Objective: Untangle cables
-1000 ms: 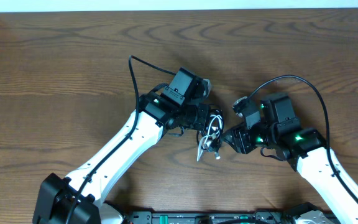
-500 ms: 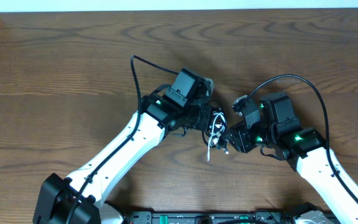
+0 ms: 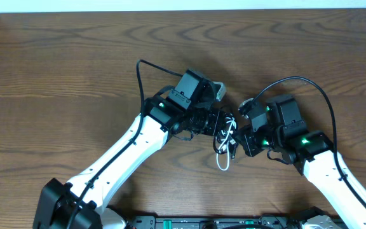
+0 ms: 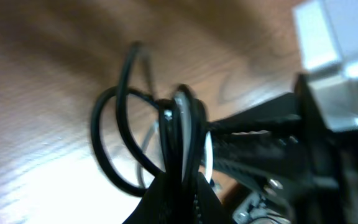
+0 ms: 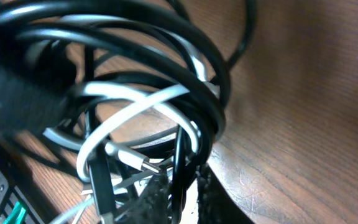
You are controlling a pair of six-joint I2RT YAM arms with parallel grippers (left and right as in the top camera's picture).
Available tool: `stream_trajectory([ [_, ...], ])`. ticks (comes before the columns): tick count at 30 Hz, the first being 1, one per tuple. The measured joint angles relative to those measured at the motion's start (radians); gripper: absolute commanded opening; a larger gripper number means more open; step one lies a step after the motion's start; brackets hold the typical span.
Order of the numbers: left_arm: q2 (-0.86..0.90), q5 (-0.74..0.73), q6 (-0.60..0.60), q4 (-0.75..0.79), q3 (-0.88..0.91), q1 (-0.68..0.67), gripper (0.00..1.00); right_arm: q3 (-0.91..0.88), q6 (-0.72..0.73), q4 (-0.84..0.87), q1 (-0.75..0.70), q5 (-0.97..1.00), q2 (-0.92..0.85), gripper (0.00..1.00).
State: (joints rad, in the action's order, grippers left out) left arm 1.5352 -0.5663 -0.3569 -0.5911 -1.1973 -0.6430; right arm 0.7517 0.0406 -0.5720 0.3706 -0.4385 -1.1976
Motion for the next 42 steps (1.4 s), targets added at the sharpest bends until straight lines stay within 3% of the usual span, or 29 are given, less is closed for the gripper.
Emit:
stream_trajectory([
  [6, -0.010, -0.056, -0.014, 0.005, 0.000, -0.002, 0.07, 0.001, 0.040, -0.031, 0.001, 0.031, 0.000, 0.01],
  [9, -0.010, -0.043, -0.013, 0.000, 0.000, -0.009, 0.07, 0.008, 0.144, -0.111, 0.013, 0.148, 0.002, 0.01],
  [12, -0.010, -0.010, -0.013, -0.008, 0.000, -0.006, 0.07, 0.003, 0.385, -0.263, 0.010, 0.485, 0.000, 0.01],
  [15, -0.010, -0.003, -0.013, -0.011, 0.000, -0.006, 0.08, 0.003, 0.493, -0.302, 0.010, 0.595, 0.000, 0.01],
  [16, -0.010, -0.003, -0.013, -0.010, 0.000, -0.006, 0.07, 0.002, 0.511, -0.282, 0.009, 0.612, 0.000, 0.07],
  [17, -0.010, -0.003, -0.013, -0.010, 0.000, -0.006, 0.08, 0.002, 0.502, -0.224, 0.010, 0.600, 0.000, 0.23],
  [18, -0.010, -0.003, -0.013, -0.010, 0.000, -0.006, 0.07, 0.000, 0.455, -0.160, 0.008, 0.545, 0.000, 0.31],
  [19, -0.010, -0.003, -0.013, -0.010, 0.000, -0.006, 0.07, 0.000, 0.409, -0.116, 0.008, 0.489, 0.000, 0.32],
  [23, -0.011, 0.000, -0.013, -0.011, 0.000, -0.006, 0.07, 0.000, 0.190, 0.010, 0.008, 0.171, 0.000, 0.28],
  [26, -0.011, 0.000, -0.013, -0.011, 0.000, -0.006, 0.07, 0.000, 0.132, 0.019, 0.008, 0.069, 0.000, 0.29],
  [33, -0.011, -0.055, -0.013, -0.005, 0.000, -0.006, 0.07, 0.000, 0.101, 0.019, 0.008, 0.014, 0.000, 0.27],
  [40, -0.011, -0.200, -0.014, -0.003, 0.000, -0.002, 0.07, 0.000, 0.099, 0.019, 0.008, 0.016, 0.000, 0.27],
  [41, -0.011, -0.214, -0.013, -0.004, 0.000, 0.002, 0.08, 0.000, 0.099, 0.020, 0.008, 0.015, 0.000, 0.25],
  [42, -0.011, -0.224, -0.014, -0.004, 0.000, 0.008, 0.07, 0.000, 0.098, 0.023, 0.008, 0.012, 0.000, 0.14],
])
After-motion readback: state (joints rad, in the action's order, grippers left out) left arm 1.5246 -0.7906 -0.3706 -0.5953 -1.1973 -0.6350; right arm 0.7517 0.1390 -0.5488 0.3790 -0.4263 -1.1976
